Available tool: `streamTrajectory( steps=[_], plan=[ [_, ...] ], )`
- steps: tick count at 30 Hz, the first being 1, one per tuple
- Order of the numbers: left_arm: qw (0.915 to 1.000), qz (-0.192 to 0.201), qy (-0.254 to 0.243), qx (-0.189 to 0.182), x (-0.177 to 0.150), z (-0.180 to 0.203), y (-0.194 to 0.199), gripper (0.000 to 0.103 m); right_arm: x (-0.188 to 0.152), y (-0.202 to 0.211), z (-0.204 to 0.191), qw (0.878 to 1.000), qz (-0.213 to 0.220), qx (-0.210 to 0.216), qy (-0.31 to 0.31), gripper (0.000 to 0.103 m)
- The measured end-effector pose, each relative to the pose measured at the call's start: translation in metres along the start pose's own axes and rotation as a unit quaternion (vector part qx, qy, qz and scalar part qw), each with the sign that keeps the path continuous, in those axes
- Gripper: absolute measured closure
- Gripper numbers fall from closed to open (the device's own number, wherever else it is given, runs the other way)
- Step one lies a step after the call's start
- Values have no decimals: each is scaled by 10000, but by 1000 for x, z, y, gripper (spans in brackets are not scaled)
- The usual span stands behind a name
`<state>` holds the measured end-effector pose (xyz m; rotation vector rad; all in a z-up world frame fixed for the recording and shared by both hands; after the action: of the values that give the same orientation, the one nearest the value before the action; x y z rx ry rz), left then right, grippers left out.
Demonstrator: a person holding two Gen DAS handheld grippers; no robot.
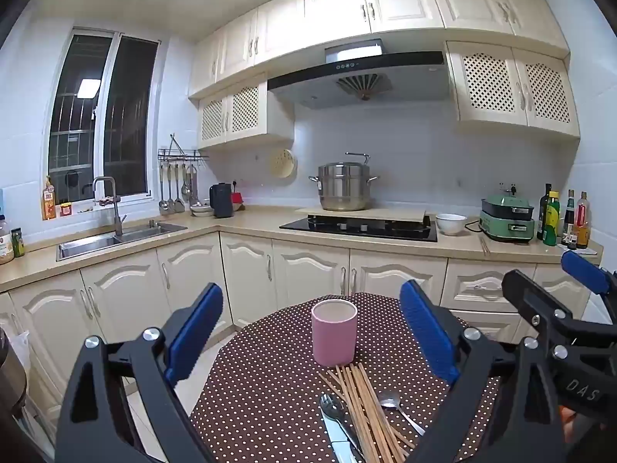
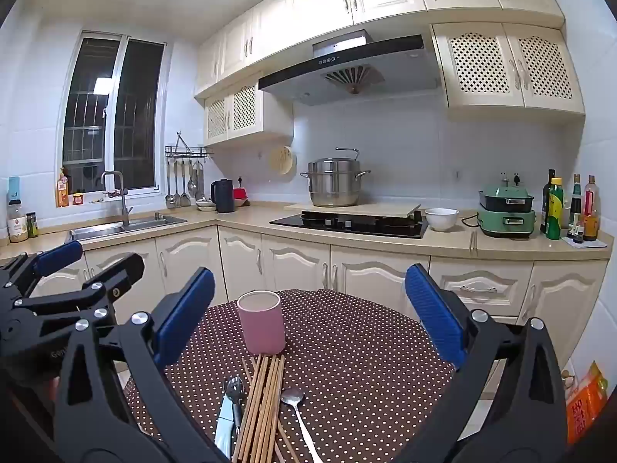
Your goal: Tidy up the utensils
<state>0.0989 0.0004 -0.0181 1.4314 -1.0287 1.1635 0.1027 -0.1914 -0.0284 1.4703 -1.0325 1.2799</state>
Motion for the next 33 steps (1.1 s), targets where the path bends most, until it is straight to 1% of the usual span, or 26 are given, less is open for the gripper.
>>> streamTrajectory(
  steps=[11, 12, 13, 24, 33],
  plan=[
    [10000, -2, -33, 2, 0, 1, 1, 12, 3, 0, 2, 10000, -3, 13, -17, 6],
    [10000, 0, -31, 6, 0, 1, 1, 12, -6, -4, 1, 10000, -10, 19, -22, 6],
    [10000, 4, -29, 6, 0, 1, 1, 12, -7, -4, 1, 10000, -9, 20, -23, 6],
    [10000, 18, -27, 10, 1, 0, -1, 12, -7, -9, -2, 10000, -27, 17, -21, 6],
    [10000, 21, -26, 13, 1, -7, -7, 12, -9, -15, -3, 10000, -55, 54, -46, 6]
  ],
)
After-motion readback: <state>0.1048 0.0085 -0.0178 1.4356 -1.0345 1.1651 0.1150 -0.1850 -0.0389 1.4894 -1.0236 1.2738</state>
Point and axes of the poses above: each gripper's, at about its wrist camera, not at the fingertips, and y roughly against the way its jaws point, z to its right, x to its top, the point moved 10 cm from there along -y, roughly the way its jaws point, and after that the axes turned 9 degrees about x, right-handed, at the moved point
